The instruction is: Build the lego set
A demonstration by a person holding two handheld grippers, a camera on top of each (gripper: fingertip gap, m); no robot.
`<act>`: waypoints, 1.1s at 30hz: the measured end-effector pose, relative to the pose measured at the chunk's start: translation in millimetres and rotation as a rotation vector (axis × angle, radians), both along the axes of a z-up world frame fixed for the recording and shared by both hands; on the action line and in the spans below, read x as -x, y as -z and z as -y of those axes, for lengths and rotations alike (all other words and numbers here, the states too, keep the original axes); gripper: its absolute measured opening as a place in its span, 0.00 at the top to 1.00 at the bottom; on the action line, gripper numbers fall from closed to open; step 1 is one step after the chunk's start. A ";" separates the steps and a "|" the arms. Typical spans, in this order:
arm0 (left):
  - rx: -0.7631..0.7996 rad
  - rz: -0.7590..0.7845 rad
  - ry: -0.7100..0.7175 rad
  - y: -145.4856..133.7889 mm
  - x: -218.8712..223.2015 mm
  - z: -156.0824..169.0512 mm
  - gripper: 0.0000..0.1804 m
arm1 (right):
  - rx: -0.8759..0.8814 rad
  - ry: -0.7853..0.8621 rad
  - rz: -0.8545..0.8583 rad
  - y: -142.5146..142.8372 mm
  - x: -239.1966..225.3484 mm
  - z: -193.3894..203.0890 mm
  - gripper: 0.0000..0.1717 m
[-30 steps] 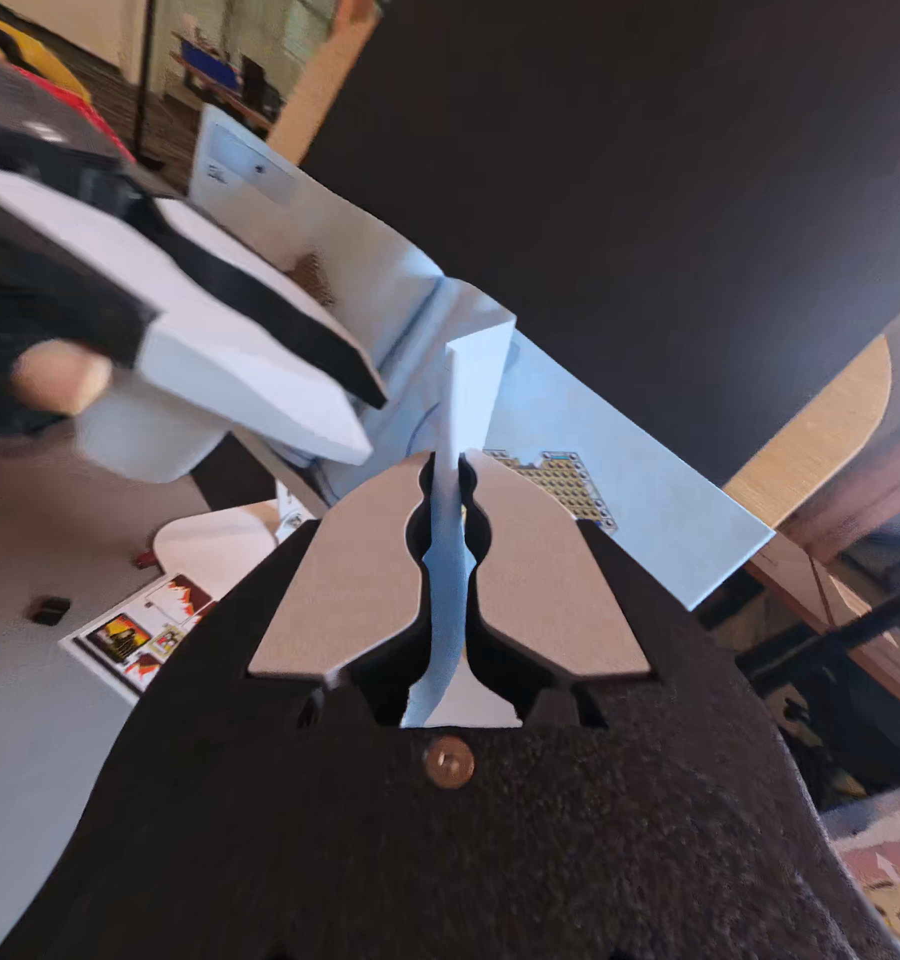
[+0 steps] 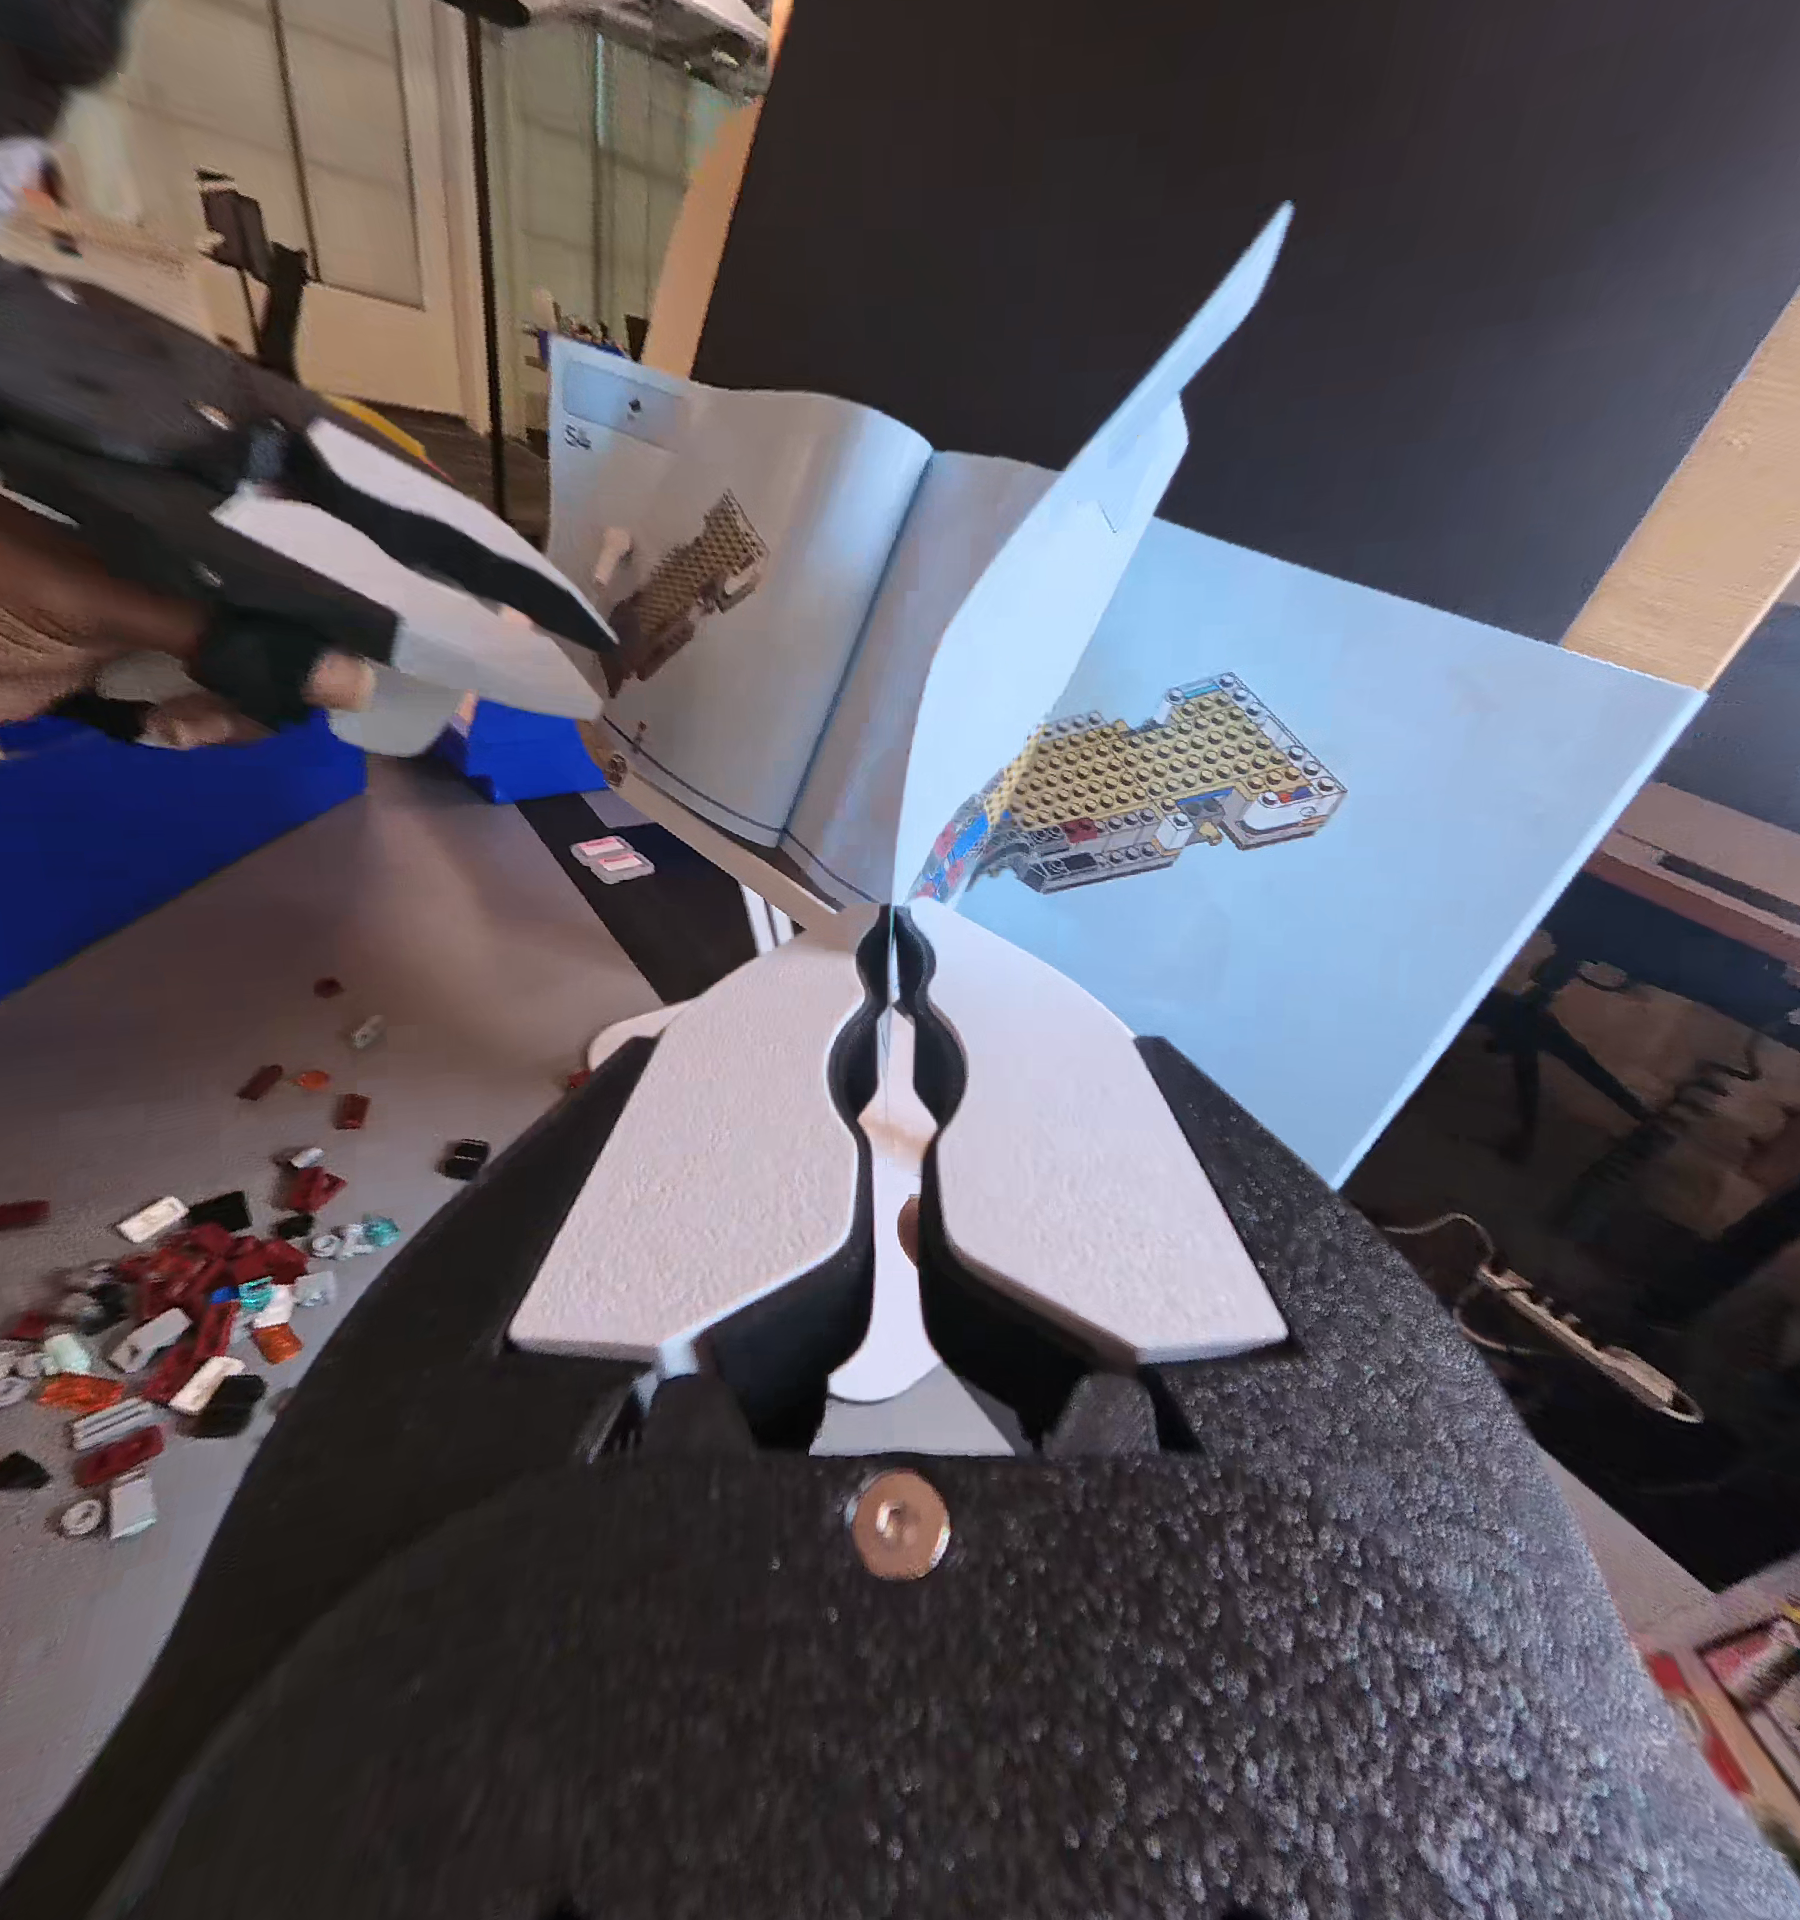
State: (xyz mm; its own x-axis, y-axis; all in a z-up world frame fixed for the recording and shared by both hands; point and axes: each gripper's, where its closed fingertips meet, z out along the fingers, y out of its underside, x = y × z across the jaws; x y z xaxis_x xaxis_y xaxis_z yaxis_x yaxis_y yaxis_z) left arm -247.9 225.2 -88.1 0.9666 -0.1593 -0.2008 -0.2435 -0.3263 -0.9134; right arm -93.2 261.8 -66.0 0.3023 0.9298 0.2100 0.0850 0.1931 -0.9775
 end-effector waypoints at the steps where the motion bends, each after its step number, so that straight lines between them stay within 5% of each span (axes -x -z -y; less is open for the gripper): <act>1: 0.024 0.008 -0.009 7.6 2.9 -1.8 0.82 | 0.010 -0.016 -0.010 -2.2 1.0 4.6 1.00; 7: 0.047 0.092 -0.086 27.6 21.8 -11.5 0.91 | -0.012 -0.118 0.004 -14.3 18.1 39.4 1.00; 16: 0.092 0.351 -0.118 41.1 52.7 14.7 0.85 | -0.077 -0.227 0.057 -27.5 64.0 84.9 1.00; 25: -0.229 0.629 0.292 -70.0 -3.1 68.0 0.77 | -0.108 -0.261 0.122 -5.1 150.2 109.6 1.00; 27: -0.209 0.587 0.290 -73.1 0.5 66.5 0.75 | -0.108 -0.258 0.130 3.3 166.7 111.1 1.00; 33: -0.186 0.306 0.043 -53.4 49.3 45.7 1.00 | -0.098 -0.311 0.135 14.4 183.2 121.3 0.90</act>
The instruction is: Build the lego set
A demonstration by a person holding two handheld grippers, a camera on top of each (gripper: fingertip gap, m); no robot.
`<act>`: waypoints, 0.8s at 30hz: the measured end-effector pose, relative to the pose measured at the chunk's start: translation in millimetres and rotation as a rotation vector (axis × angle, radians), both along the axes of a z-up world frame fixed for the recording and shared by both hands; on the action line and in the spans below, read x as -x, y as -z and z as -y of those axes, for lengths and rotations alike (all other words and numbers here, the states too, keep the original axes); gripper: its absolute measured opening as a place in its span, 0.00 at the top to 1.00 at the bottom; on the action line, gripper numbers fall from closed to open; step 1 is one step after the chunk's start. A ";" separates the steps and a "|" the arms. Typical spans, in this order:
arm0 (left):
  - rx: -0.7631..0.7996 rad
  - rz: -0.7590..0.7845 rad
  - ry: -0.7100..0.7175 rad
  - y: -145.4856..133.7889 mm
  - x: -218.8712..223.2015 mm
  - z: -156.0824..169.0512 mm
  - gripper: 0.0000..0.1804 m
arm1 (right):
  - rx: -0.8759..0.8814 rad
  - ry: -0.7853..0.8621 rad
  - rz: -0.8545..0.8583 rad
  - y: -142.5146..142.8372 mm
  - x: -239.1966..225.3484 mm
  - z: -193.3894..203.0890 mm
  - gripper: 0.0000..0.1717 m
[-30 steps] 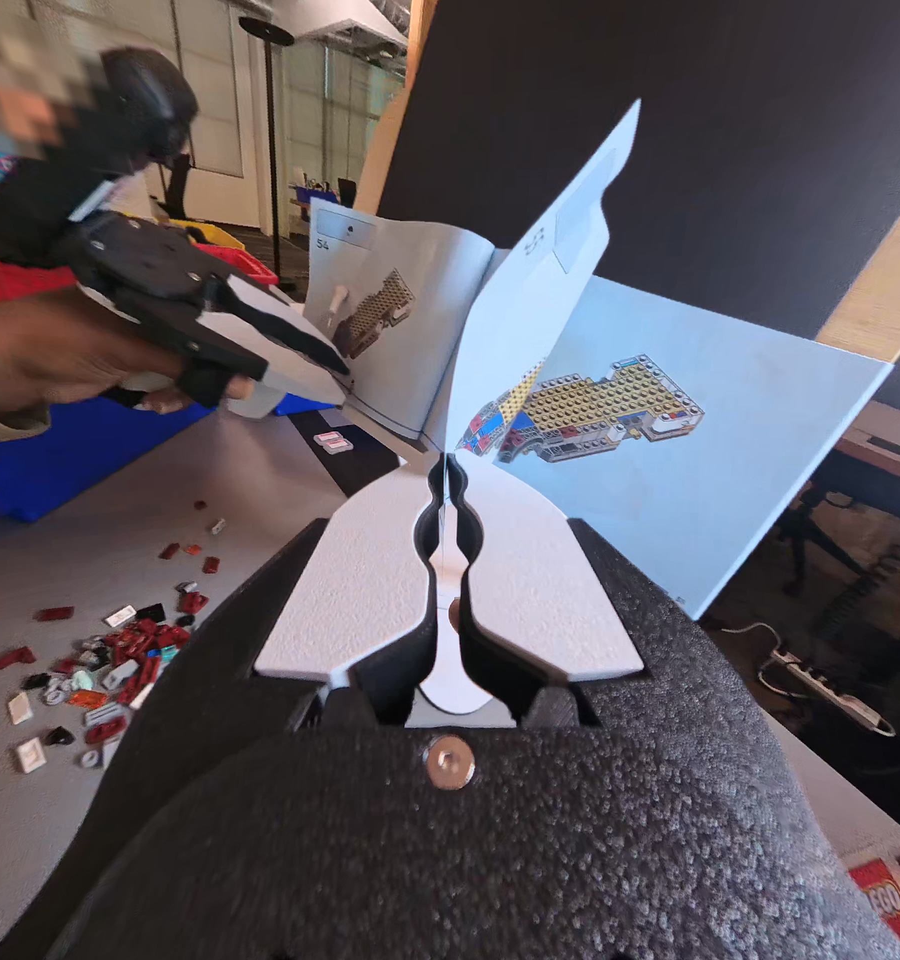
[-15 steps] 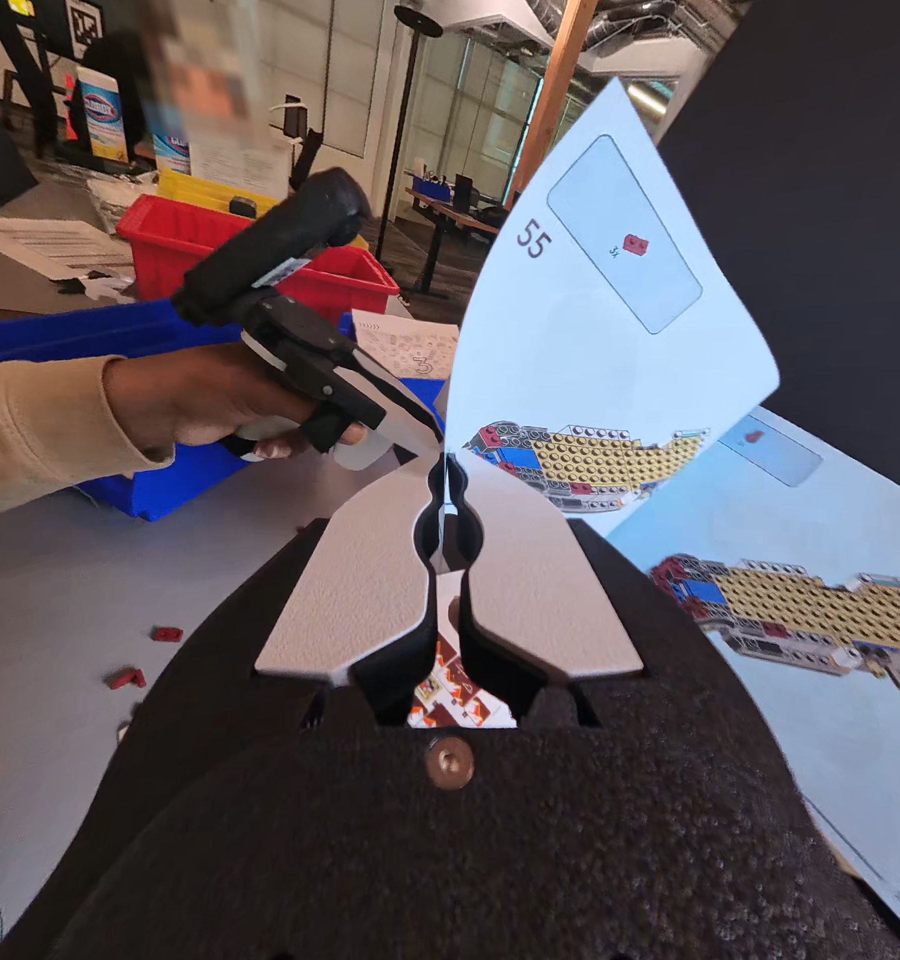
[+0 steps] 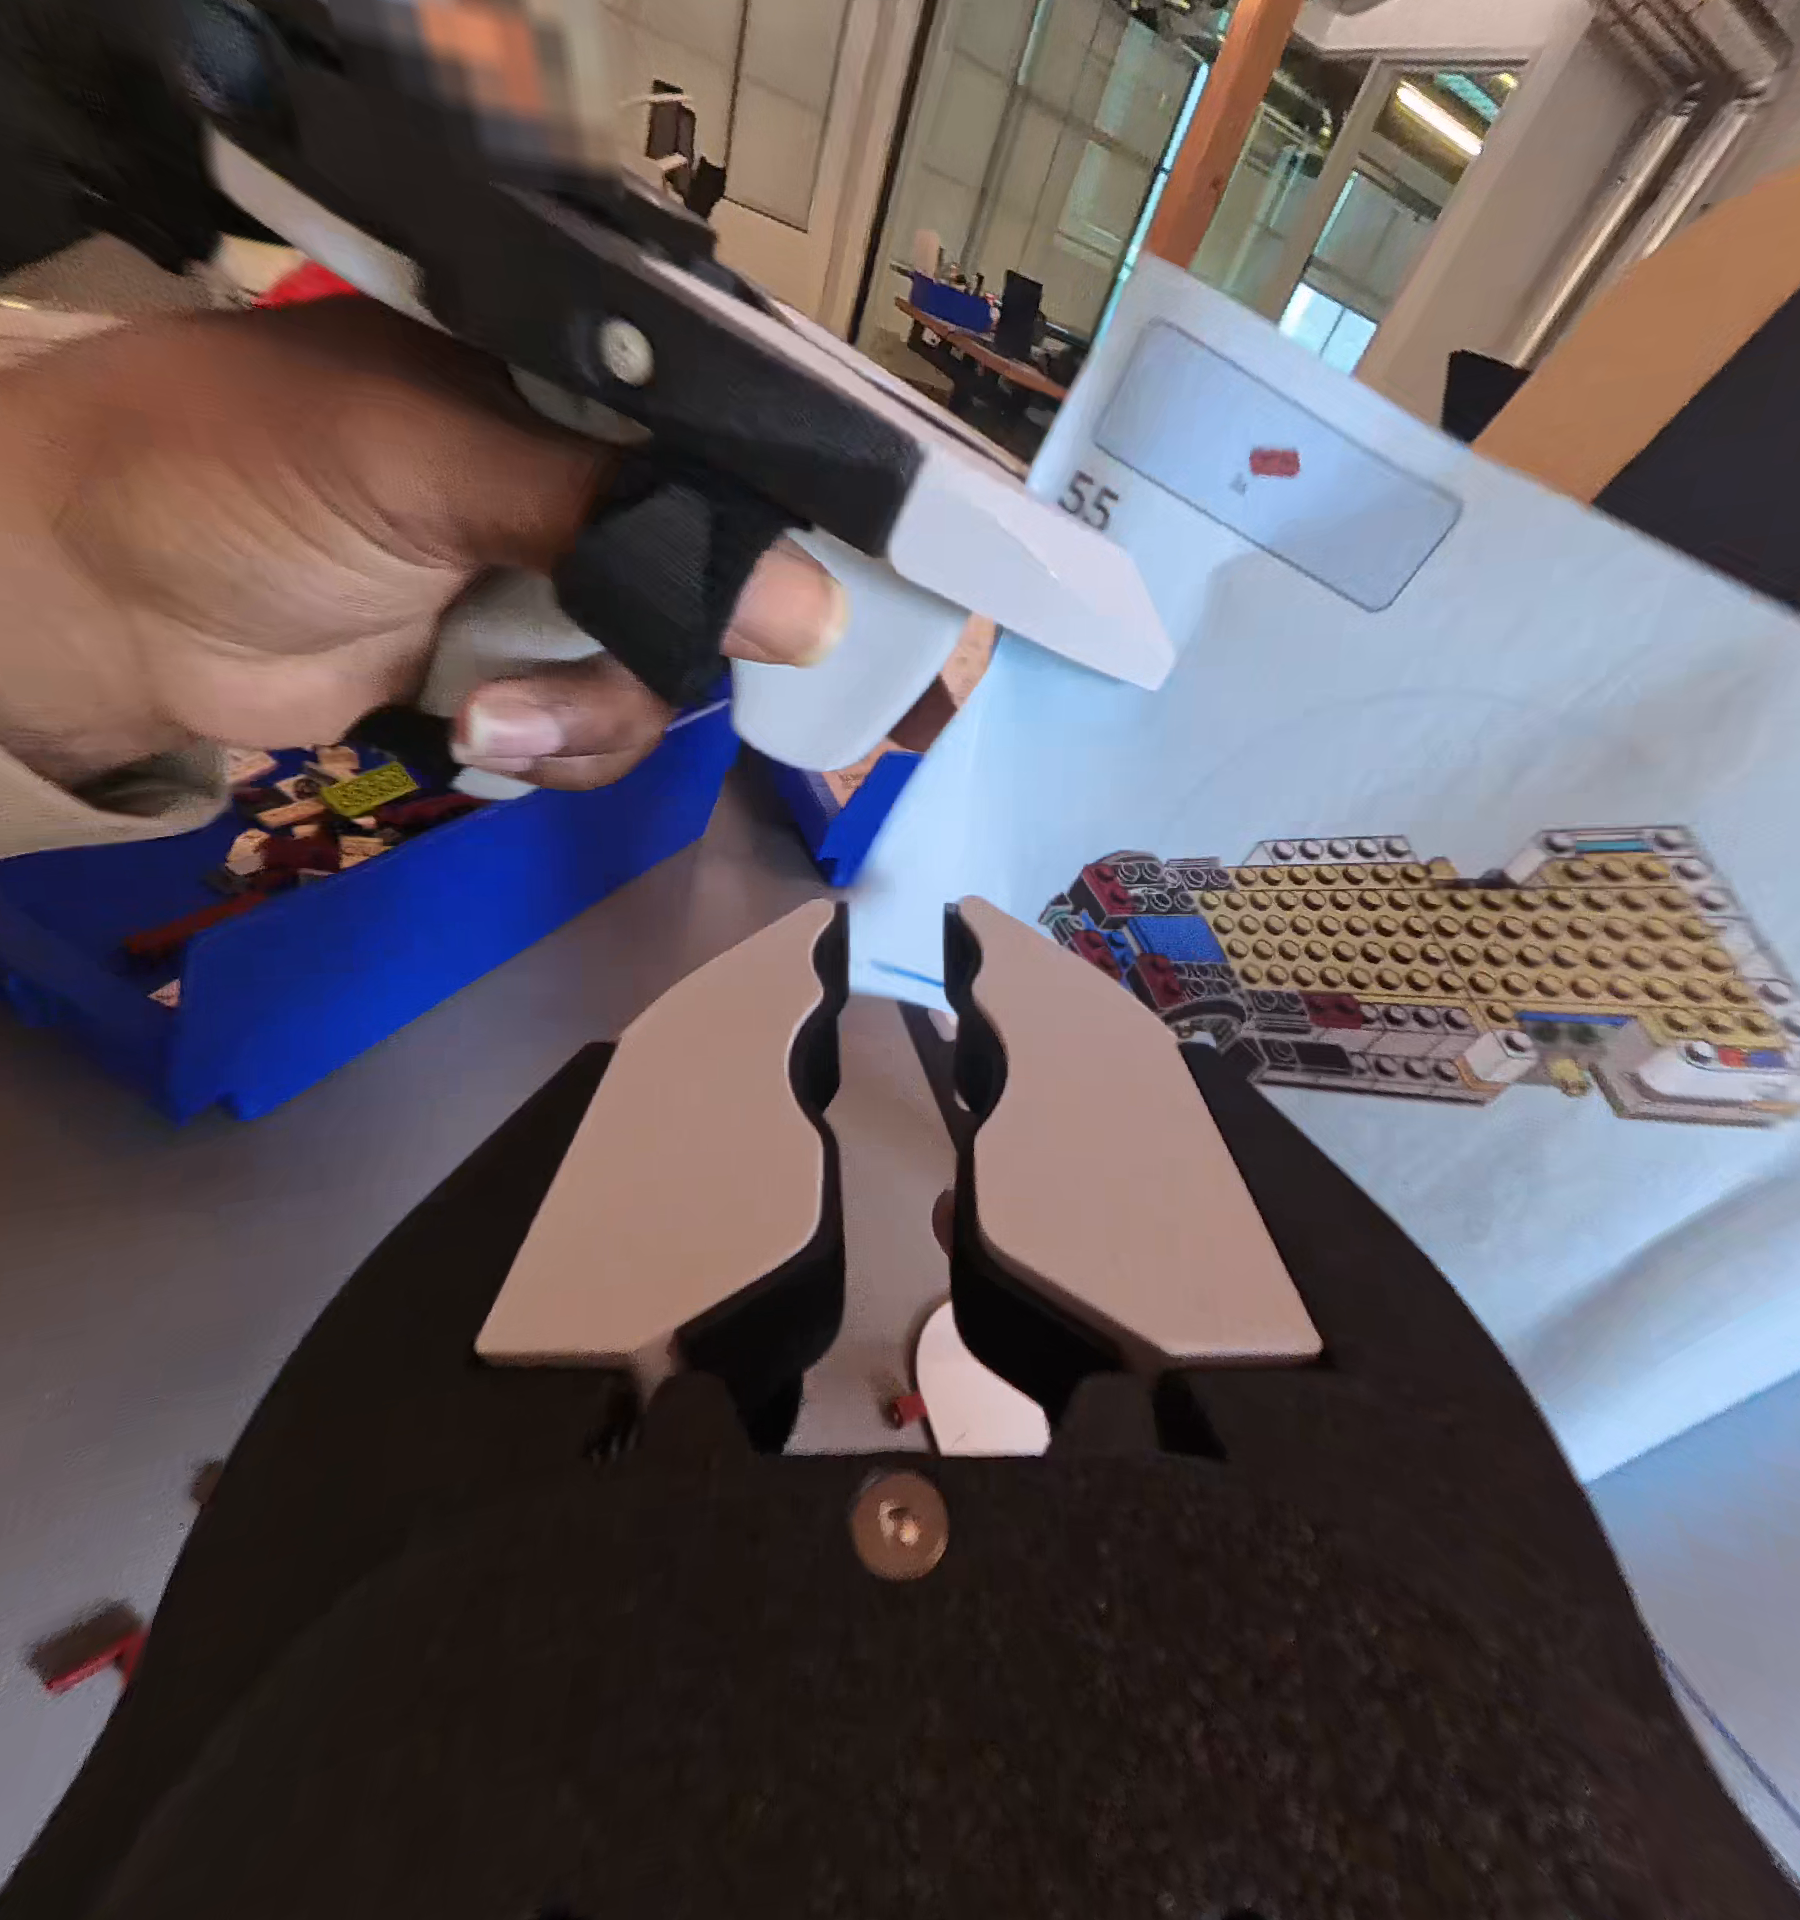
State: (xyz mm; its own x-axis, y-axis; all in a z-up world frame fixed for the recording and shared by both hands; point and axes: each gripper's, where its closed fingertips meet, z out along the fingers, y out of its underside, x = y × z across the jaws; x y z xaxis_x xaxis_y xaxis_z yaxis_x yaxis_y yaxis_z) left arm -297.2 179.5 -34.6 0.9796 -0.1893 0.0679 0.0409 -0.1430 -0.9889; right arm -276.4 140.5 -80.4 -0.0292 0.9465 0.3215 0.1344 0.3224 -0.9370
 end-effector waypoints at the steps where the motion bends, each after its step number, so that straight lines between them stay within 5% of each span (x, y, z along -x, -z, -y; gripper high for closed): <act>1: 0.004 -0.025 -0.008 2.5 5.0 -1.6 1.00 | -0.009 -0.011 -0.014 -4.3 -6.9 0.5 0.90; 6: 0.056 -0.067 -0.057 14.8 27.8 -8.3 1.00 | -0.060 0.192 -0.062 -31.0 -51.3 -63.1 0.94; 10: 0.064 -0.058 -0.092 18.5 39.4 -10.9 1.00 | -0.151 0.387 0.028 -21.7 -60.2 -120.9 0.98; 17: -0.077 -0.112 -0.167 -10.4 27.3 1.1 0.96 | -0.264 0.506 0.067 -9.5 -43.0 -133.9 1.00; 21: 0.083 -0.123 -0.006 23.7 -18.8 -26.2 0.94 | -0.326 0.535 0.090 -10.1 -37.1 -131.5 1.00; 24: 0.186 -0.178 -0.028 58.8 -19.9 -50.7 0.93 | -0.384 0.566 0.120 -9.1 -36.0 -132.3 1.00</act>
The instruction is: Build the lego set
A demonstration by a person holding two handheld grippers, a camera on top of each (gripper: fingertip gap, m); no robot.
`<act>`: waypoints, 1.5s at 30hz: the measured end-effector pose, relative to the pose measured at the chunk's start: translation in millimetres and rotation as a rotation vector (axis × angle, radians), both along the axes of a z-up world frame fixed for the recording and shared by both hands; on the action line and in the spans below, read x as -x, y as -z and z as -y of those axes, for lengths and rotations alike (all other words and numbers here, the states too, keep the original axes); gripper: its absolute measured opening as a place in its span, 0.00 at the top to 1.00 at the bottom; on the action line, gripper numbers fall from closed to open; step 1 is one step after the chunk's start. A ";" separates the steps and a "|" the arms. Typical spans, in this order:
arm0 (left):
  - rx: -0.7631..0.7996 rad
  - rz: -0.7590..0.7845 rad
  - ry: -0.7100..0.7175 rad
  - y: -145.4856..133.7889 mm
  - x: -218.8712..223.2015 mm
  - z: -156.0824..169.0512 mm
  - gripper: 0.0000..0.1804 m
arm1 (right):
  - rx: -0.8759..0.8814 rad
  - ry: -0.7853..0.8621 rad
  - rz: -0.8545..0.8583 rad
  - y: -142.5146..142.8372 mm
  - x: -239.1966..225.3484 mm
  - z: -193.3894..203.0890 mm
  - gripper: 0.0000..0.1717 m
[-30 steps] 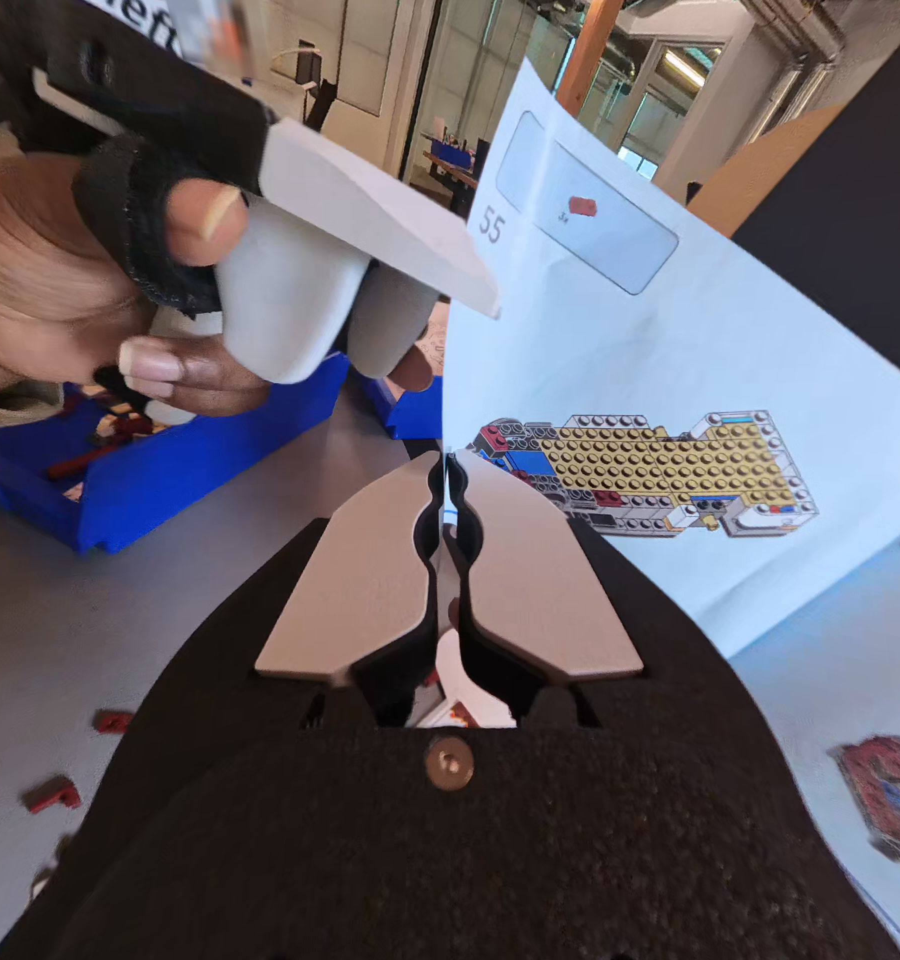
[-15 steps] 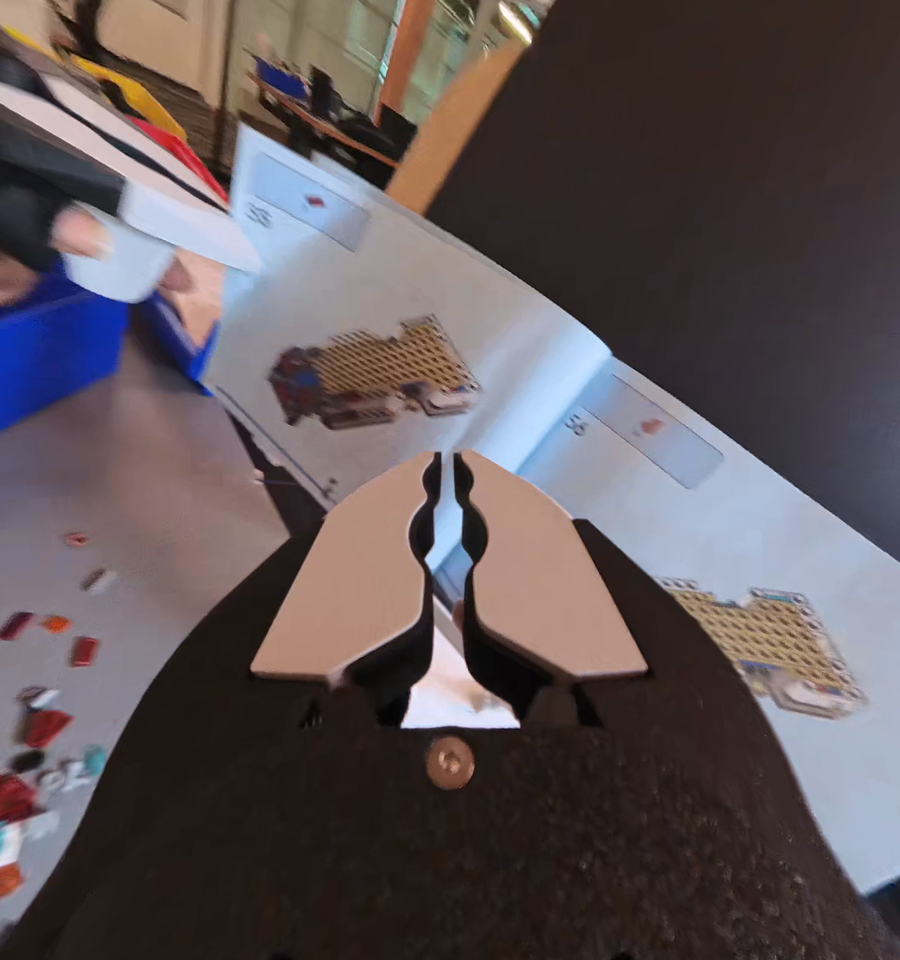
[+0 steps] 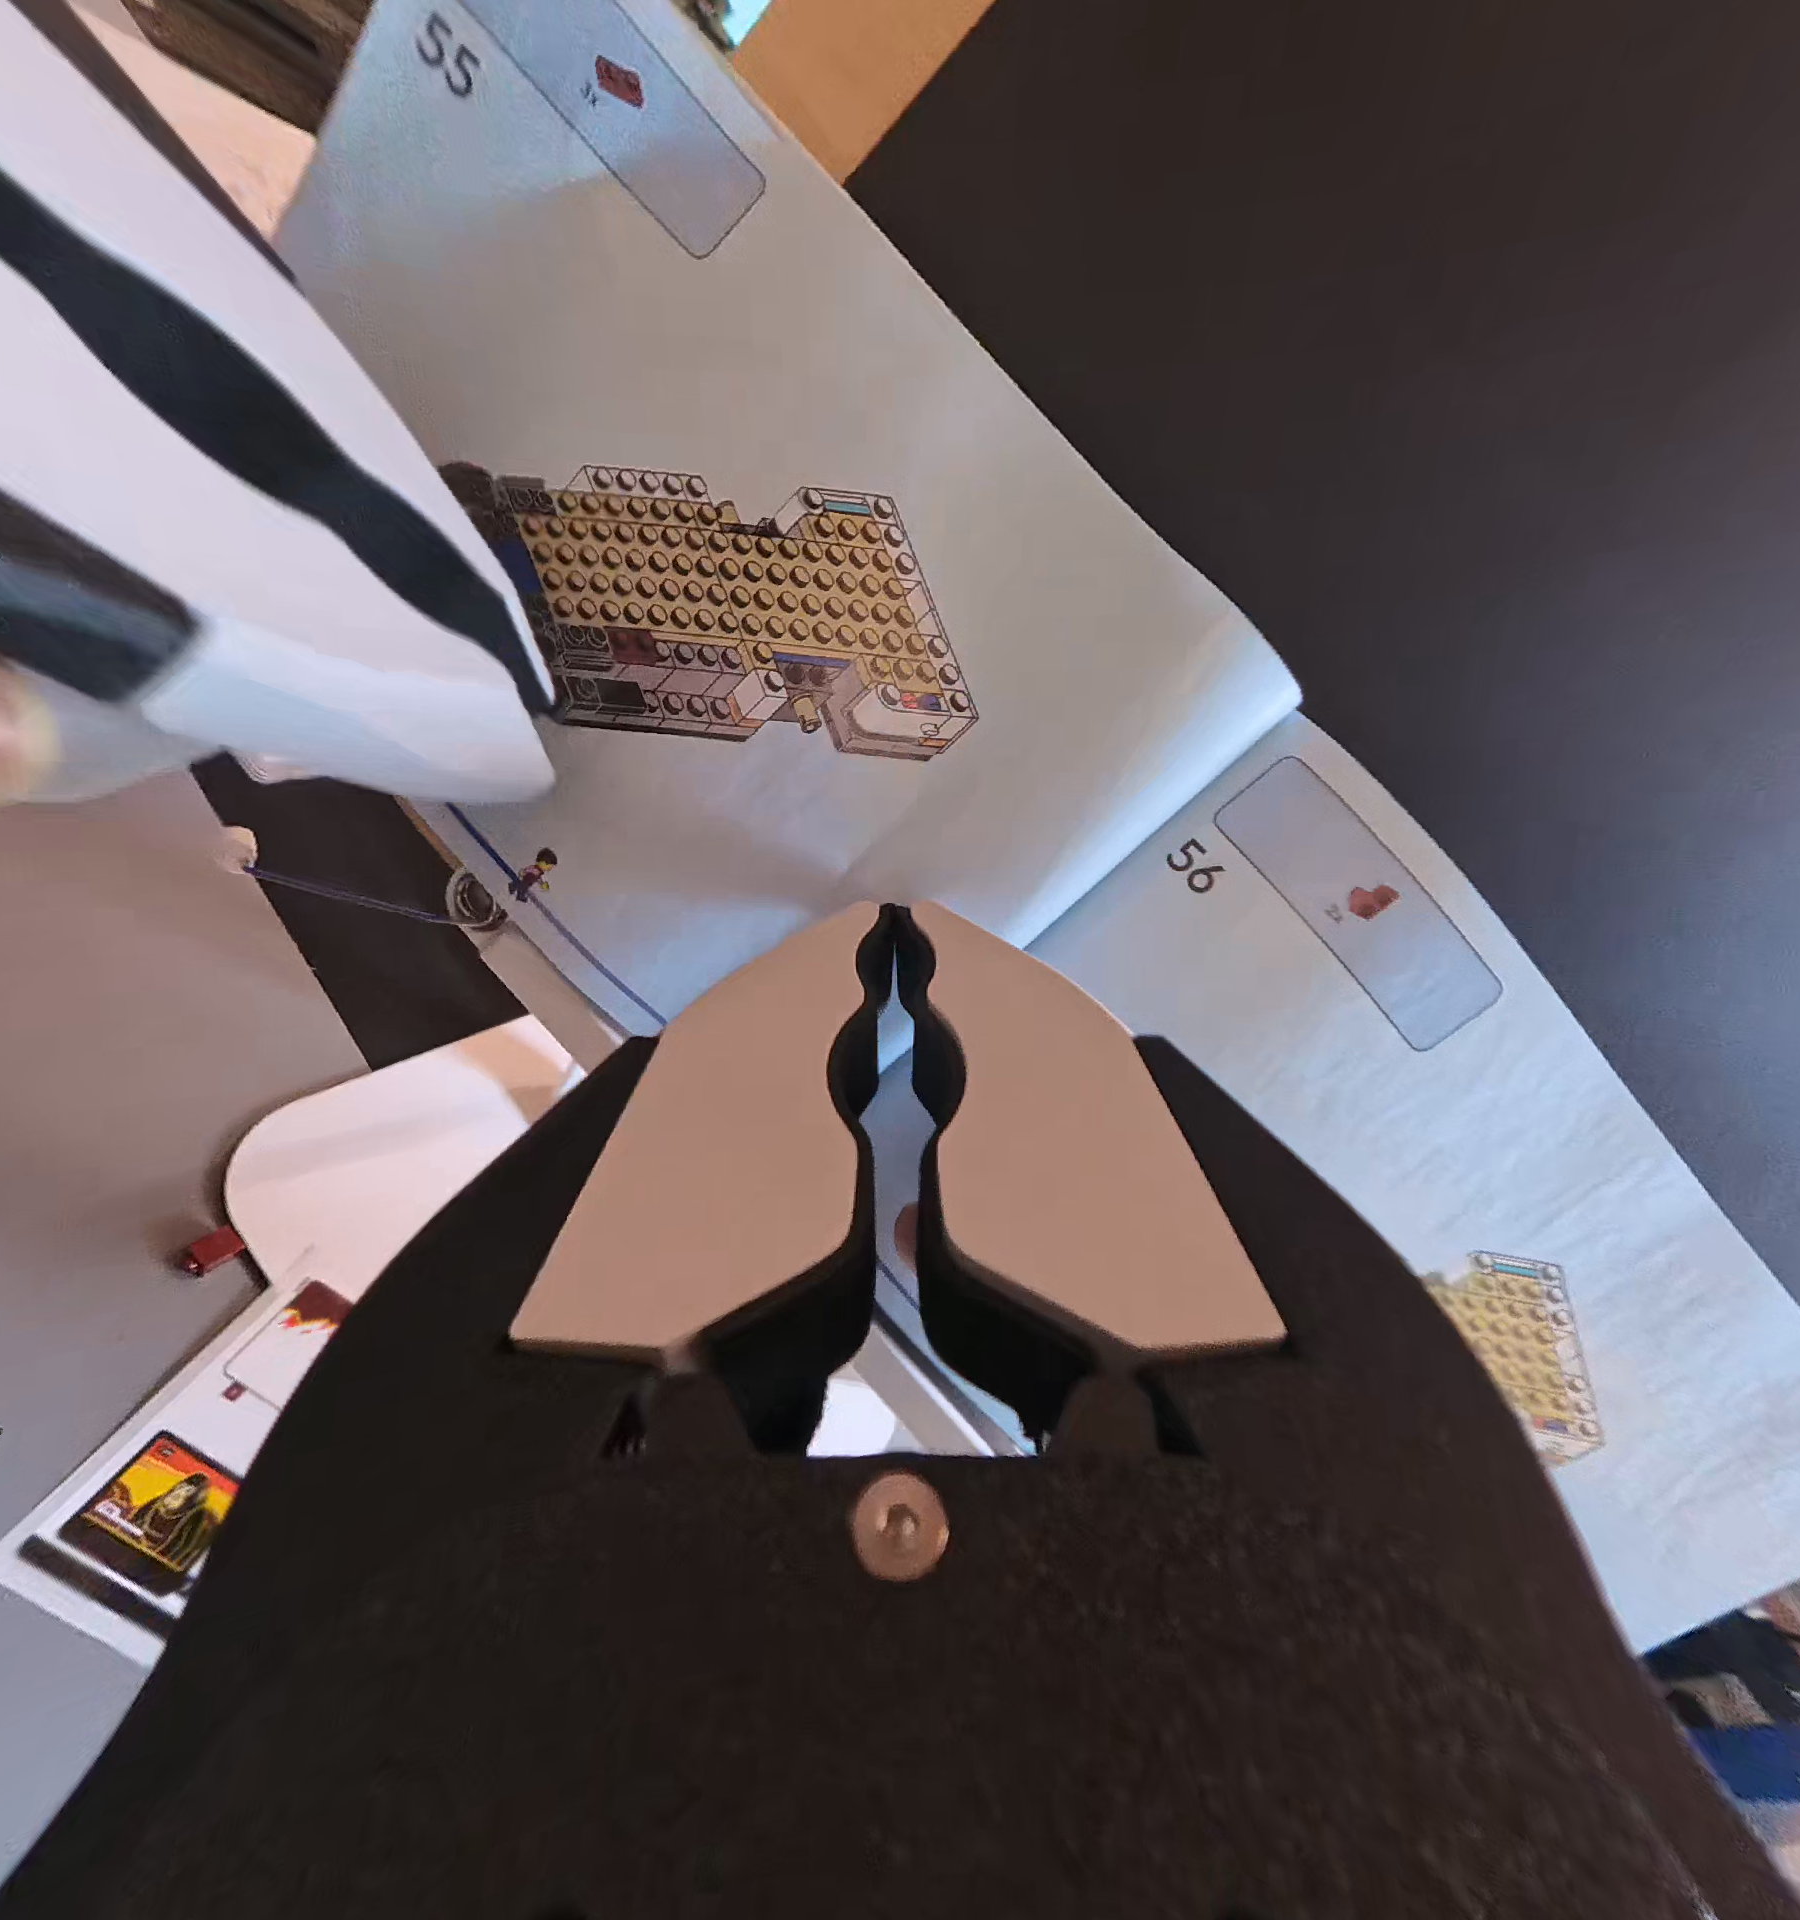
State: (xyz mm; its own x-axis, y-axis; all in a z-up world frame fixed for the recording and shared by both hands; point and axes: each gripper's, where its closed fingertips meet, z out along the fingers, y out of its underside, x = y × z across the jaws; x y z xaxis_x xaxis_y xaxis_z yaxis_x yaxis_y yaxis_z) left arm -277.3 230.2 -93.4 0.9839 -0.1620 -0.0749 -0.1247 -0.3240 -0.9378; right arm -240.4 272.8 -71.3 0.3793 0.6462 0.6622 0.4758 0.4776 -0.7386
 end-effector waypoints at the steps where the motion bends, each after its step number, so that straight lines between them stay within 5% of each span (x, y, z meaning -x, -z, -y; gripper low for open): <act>1: 0.006 -0.008 -0.018 6.3 2.6 -6.1 0.94 | -0.025 0.014 0.016 0.3 0.3 -0.6 1.00; 7: -0.057 0.012 -0.043 4.8 5.3 -17.1 0.96 | -0.271 0.124 0.185 3.6 2.7 -5.3 1.00; 18: -0.027 0.098 0.011 17.5 -3.1 8.0 0.94 | -0.242 0.098 0.200 8.8 -21.0 -15.6 1.00; 24: 0.054 0.410 0.118 54.0 -39.0 24.7 0.93 | -0.187 0.014 0.198 13.0 -18.8 -2.3 0.98; 30: 0.042 0.618 0.089 72.4 -37.7 14.4 0.85 | 0.041 -0.012 -0.058 -24.9 -54.6 -4.3 0.96; 41: -0.233 1.275 0.004 54.0 4.1 0.2 0.78 | -0.072 0.029 0.060 -4.9 -33.3 -19.3 0.93; 45: -0.345 1.416 -0.022 49.2 21.5 0.2 0.88 | -0.080 0.024 0.075 -2.7 -31.2 -16.7 0.93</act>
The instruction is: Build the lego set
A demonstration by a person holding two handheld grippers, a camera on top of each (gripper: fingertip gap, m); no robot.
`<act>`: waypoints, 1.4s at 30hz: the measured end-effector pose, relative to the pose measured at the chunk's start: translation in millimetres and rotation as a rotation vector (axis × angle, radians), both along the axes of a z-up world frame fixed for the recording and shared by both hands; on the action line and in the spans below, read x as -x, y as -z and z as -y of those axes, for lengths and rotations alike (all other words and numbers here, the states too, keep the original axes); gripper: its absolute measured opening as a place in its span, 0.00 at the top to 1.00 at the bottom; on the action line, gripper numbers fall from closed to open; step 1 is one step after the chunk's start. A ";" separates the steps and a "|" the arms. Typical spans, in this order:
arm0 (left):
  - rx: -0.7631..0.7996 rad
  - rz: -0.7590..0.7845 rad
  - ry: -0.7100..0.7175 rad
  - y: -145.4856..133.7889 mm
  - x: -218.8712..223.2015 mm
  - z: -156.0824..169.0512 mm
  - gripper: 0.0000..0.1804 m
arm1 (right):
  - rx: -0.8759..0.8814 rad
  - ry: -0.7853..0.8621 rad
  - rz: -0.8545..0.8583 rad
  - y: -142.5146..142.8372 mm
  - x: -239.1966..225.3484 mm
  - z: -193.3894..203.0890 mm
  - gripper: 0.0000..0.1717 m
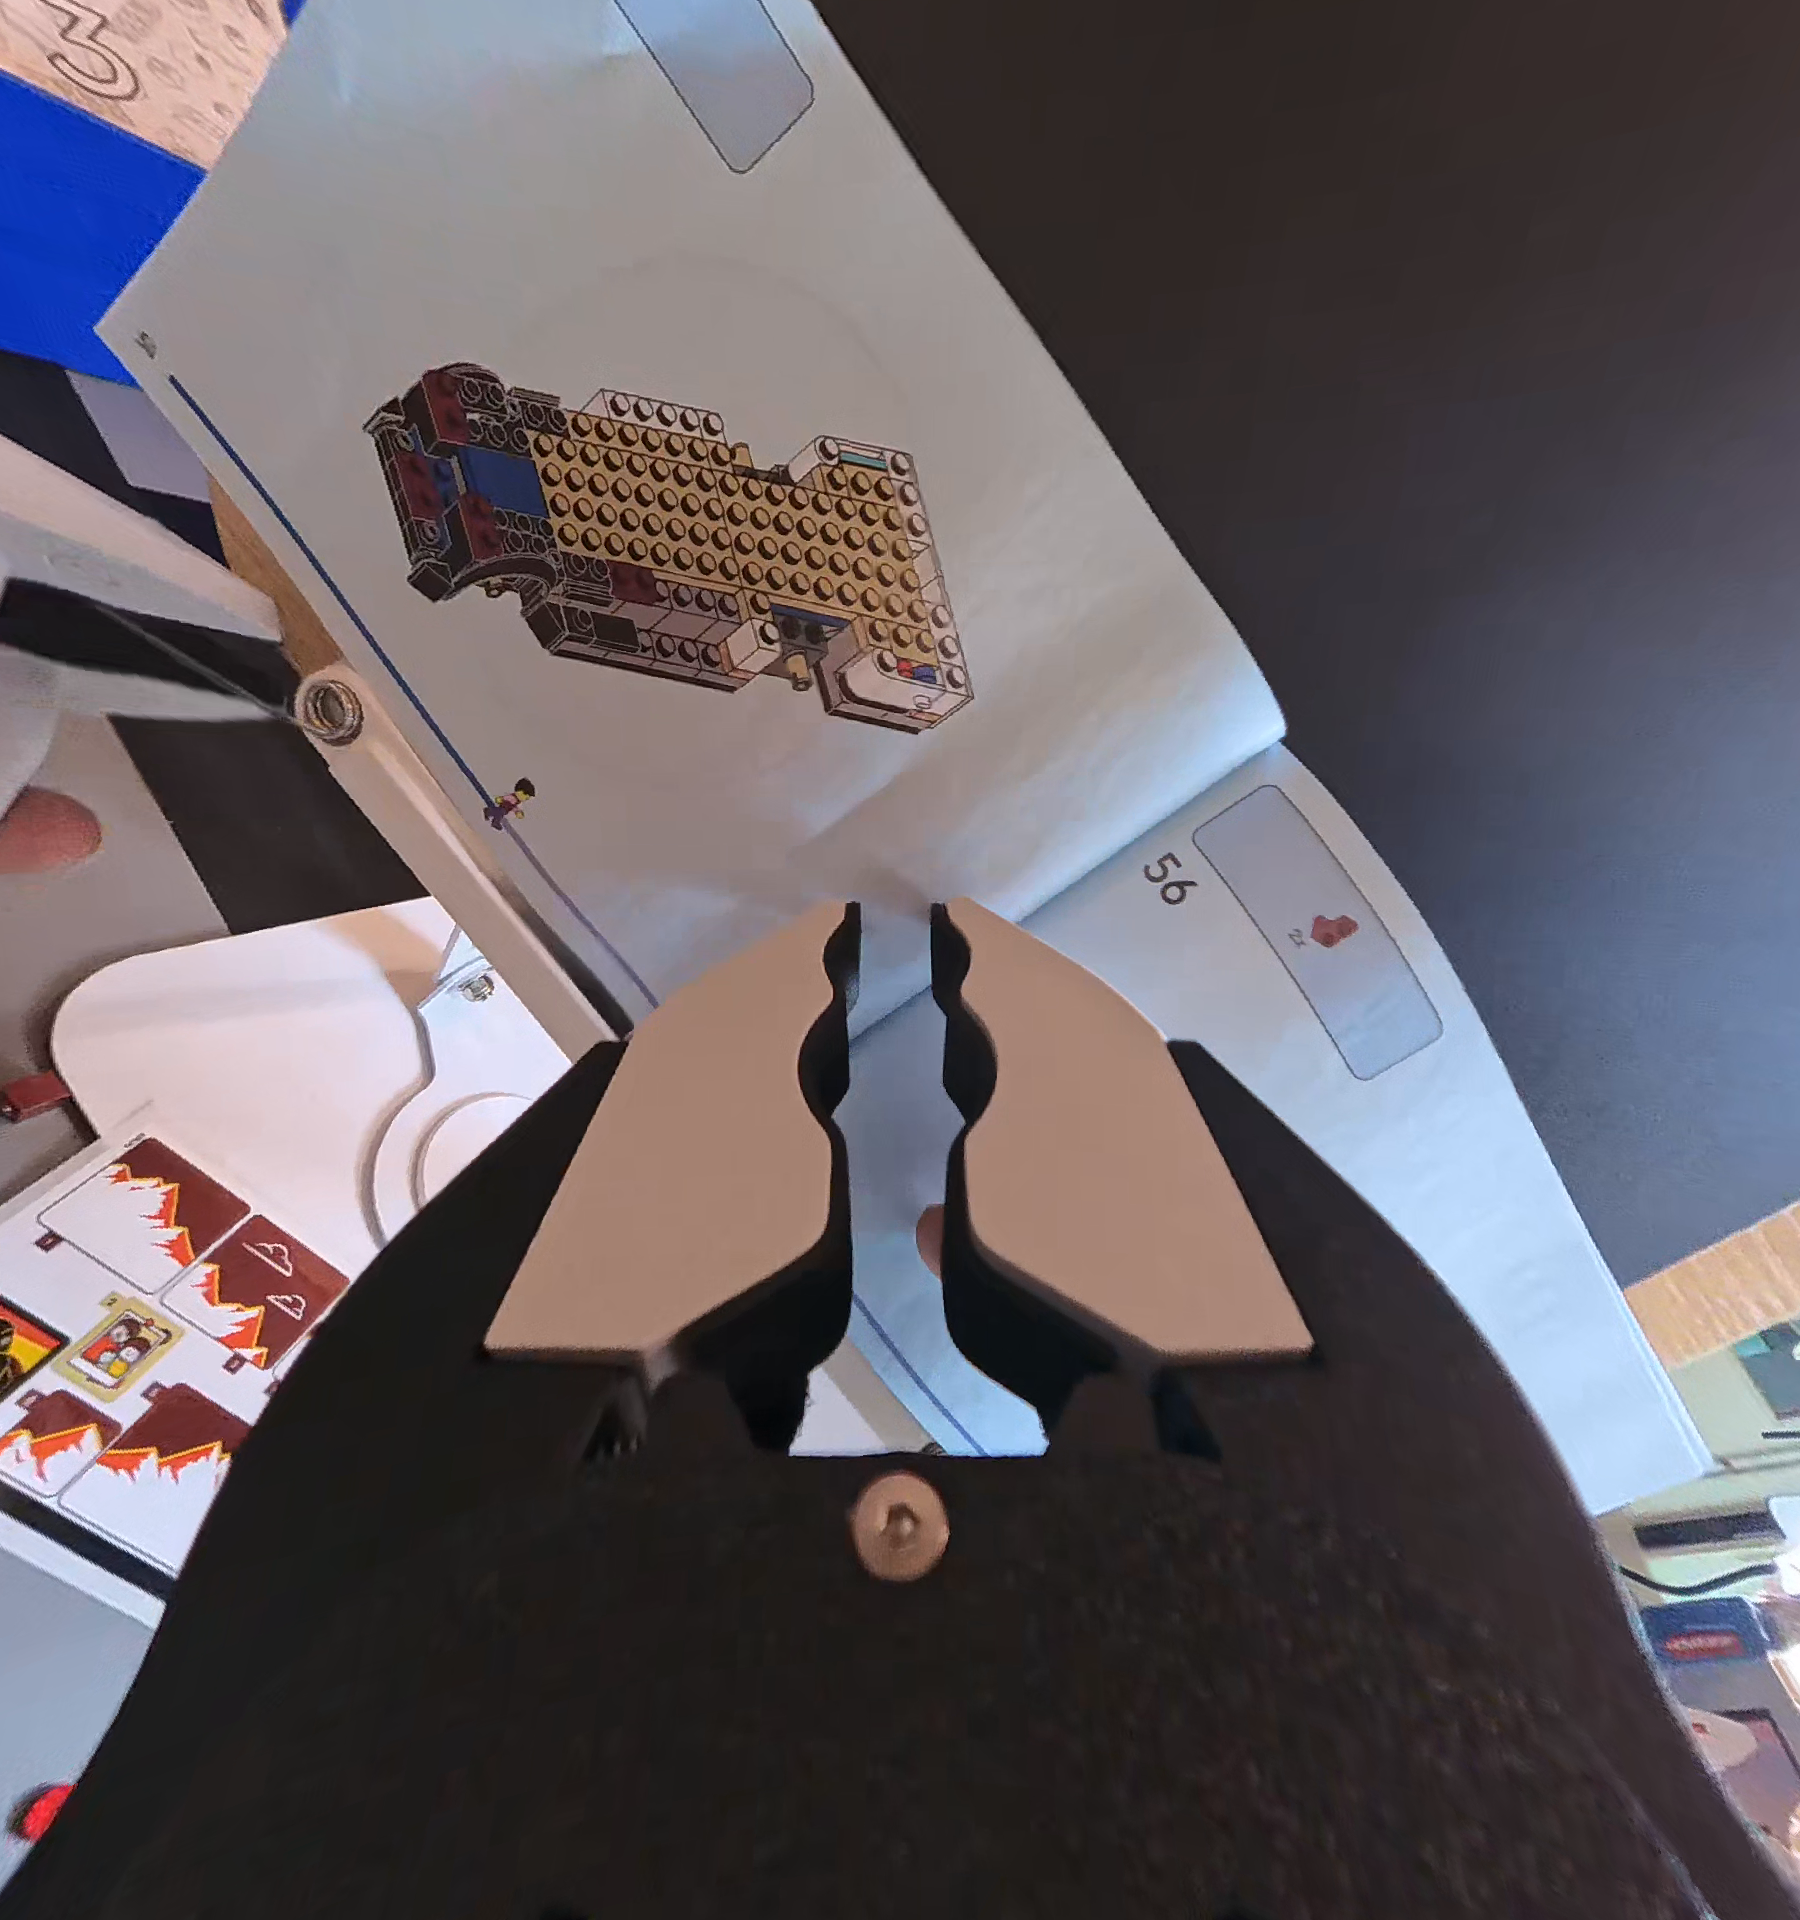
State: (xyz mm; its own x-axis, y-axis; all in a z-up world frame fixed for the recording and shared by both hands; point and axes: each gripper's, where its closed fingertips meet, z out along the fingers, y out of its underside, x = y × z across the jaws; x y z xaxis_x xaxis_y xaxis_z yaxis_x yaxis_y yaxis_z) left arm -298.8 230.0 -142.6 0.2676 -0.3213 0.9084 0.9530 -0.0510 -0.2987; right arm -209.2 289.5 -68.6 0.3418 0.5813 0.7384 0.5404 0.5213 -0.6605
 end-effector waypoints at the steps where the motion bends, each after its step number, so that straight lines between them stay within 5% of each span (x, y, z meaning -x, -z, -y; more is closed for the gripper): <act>1: 0.008 -0.016 -0.038 0.9 4.2 1.8 0.95 | -0.016 0.001 0.013 0.7 1.0 0.7 0.93; 7: -0.023 -0.140 -0.204 -17.0 1.5 17.3 1.00 | -0.029 0.017 0.062 7.8 11.2 1.7 0.95; 13: 0.087 -0.730 -0.328 -41.0 -21.4 18.6 0.99 | -0.024 0.025 0.093 17.9 19.2 3.2 1.00; 26: 0.303 -1.529 -0.241 -55.5 -47.7 -19.8 1.00 | 0.073 -0.086 0.019 17.7 14.9 12.6 0.99; 35: 0.346 -1.657 -0.177 -53.5 -50.5 -21.8 1.00 | 0.161 -0.077 -0.093 14.5 -41.7 -15.0 0.97; 42: 0.385 -2.052 -0.141 -46.8 -66.7 -26.5 1.00 | 0.083 -0.109 -0.019 20.5 -15.1 -17.5 0.97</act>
